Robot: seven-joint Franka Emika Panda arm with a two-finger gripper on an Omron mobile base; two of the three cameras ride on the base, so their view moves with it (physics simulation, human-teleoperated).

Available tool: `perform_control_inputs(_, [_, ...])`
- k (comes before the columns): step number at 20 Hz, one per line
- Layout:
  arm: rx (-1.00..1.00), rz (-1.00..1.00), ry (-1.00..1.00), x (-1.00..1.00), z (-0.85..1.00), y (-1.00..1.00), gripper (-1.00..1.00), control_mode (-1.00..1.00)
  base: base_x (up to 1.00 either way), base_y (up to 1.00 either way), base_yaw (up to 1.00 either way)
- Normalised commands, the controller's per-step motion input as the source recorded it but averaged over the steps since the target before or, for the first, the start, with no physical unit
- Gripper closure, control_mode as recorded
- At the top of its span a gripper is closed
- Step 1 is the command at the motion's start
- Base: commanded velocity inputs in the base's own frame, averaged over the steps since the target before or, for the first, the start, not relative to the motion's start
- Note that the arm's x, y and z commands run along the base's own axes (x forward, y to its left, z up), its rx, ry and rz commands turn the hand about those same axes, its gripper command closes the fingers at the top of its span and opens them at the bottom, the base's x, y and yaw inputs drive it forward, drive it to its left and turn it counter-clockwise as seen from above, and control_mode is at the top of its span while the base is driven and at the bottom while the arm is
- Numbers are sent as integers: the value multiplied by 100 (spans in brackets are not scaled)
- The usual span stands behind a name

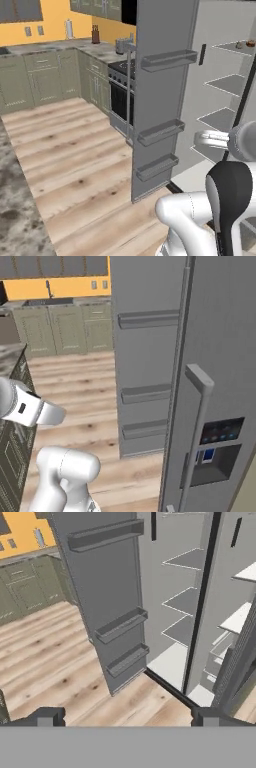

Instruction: Gather the garlic and mushroom from the fridge and place them on a tray on the dining counter. Then gather the chicken drumstick and fish from the fridge and place them on the other tray.

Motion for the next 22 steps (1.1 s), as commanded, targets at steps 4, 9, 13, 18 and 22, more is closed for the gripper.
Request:
perform_control_inputs(4, [0,0,0,0,0,0,-100,100,48,-19,-14])
perform_control_inputs(9, [0,0,0,0,0,0,-100,100,39,-1,-27])
perform_control_inputs(13, [0,0,0,0,0,0,-100,100,57,0,-32])
perform_control_inputs(18, [0,0,0,0,0,0,-100,100,66,0,-32])
perform_control_inputs(22, [0,0,0,0,0,0,-100,100,66,0,-31])
